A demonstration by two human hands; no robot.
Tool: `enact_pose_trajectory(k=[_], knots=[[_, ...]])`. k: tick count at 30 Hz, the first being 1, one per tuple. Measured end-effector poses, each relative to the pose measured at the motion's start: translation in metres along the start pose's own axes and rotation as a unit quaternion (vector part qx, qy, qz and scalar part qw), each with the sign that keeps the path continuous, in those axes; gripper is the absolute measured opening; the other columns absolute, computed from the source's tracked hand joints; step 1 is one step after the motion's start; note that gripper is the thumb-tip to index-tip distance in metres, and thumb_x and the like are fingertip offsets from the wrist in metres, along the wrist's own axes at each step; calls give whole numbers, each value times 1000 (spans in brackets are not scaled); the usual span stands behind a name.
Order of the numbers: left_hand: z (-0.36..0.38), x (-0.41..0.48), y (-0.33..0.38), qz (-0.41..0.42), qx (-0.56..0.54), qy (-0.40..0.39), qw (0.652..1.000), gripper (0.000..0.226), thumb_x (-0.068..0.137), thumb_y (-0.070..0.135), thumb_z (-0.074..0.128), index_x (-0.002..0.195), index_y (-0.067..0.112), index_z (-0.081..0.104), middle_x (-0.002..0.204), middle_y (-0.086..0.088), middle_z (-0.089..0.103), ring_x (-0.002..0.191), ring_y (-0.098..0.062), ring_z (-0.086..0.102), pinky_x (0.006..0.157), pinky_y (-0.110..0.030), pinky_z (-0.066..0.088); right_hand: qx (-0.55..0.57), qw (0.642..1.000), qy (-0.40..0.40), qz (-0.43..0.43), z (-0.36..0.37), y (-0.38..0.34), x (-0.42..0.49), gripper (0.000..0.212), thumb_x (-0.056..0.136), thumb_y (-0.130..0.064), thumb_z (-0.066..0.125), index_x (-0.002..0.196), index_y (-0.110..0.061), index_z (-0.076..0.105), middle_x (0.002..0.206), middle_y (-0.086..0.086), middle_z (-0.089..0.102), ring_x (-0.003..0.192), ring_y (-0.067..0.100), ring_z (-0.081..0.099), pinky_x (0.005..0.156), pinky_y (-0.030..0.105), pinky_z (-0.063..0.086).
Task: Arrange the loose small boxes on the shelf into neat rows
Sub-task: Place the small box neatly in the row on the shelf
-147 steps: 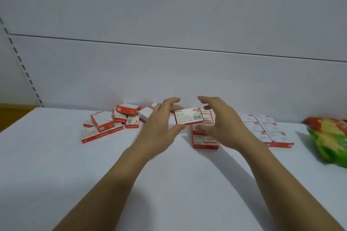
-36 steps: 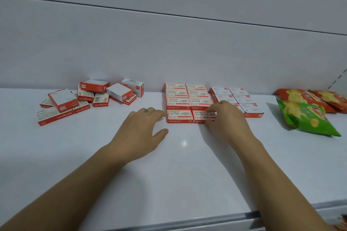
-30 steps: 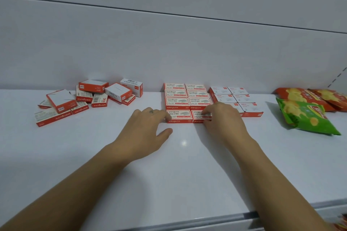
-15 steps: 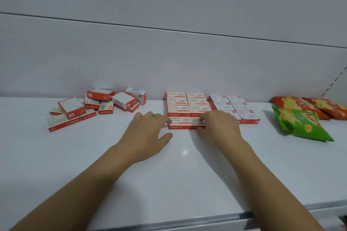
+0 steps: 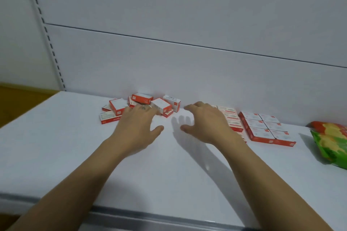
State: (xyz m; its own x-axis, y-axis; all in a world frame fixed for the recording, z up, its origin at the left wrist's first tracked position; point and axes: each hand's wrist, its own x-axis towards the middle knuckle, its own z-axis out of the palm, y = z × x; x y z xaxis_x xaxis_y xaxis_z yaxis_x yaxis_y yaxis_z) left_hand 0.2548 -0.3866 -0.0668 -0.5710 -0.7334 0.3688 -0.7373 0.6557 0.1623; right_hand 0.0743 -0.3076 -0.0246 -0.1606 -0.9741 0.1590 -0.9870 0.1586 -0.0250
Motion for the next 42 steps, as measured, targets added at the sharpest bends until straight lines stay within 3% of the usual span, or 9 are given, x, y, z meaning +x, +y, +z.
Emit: enact_pose_trajectory(k=[7, 12, 17, 21, 27, 34, 39, 42], knots=[[-5, -25, -63, -145, 55, 41, 987, 43, 88, 48, 52, 126, 27, 52, 124, 2, 57, 115, -21, 47, 93, -38, 35, 32, 996, 5, -86, 20, -65, 31, 59, 86, -48, 55, 139, -26, 42, 140, 2, 47, 128, 24, 42, 101, 39, 35], [3, -37, -90, -253, 52, 54, 964, 53, 90, 46, 51, 137, 25, 42, 140, -1, 46, 127, -24, 38, 99, -41, 36, 76, 991, 28, -109, 36, -97, 38, 49, 88, -43, 55, 133, -24, 48, 135, 0, 50, 123, 24, 46, 101, 40, 37], [11, -37, -90, -247, 67, 2, 967, 54, 93, 50, 42, 142, 28, 36, 149, 3, 36, 134, -22, 29, 103, -44, 29, 115, 984, 56, -124, 50, -101, 28, 51, 90, -39, 53, 138, -26, 43, 142, -4, 45, 132, 19, 36, 111, 34, 25], [11, -34, -92, -248, 53, 20, 967, 43, 93, 47, 44, 130, 27, 49, 138, 3, 49, 126, -21, 38, 99, -43, 32, 128, 983, 46, -126, 55, -93, 16, 53, 91, -40, 51, 141, -27, 39, 145, -7, 42, 133, 17, 35, 110, 31, 23], [10, -35, -89, -259, 35, 19, 965, 26, 92, 42, 50, 115, 29, 49, 119, -1, 59, 110, -22, 49, 89, -40, 34, 152, 979, 20, -131, 54, -95, 12, 53, 92, -41, 51, 142, -28, 38, 145, -6, 41, 131, 17, 37, 110, 33, 26], [-9, -47, -71, -244, -120, 98, 957, 25, 79, 42, 71, 95, 35, 53, 114, 6, 64, 99, -12, 55, 90, -40, 48, 174, 977, 20, -121, 54, -92, 12, 59, 90, -40, 54, 144, -28, 34, 147, -6, 39, 133, 16, 36, 110, 32, 26], [-19, -52, -50, -200, -156, 140, 957, 35, 78, 36, 74, 109, 27, 60, 117, 3, 63, 96, -8, 45, 86, -28, 44, 210, 971, 37, -104, 46, -83, 20, 67, 85, -39, 64, 144, -29, 33, 148, -6, 38, 133, 16, 36, 106, 31, 31], [-21, -48, -45, -161, -171, 149, 960, 36, 75, 36, 77, 107, 30, 59, 110, 8, 64, 89, 1, 48, 90, -34, 43, 229, 967, 56, -96, 34, -71, 29, 68, 82, -35, 69, 141, -30, 36, 142, -5, 43, 129, 19, 41, 103, 34, 35]])
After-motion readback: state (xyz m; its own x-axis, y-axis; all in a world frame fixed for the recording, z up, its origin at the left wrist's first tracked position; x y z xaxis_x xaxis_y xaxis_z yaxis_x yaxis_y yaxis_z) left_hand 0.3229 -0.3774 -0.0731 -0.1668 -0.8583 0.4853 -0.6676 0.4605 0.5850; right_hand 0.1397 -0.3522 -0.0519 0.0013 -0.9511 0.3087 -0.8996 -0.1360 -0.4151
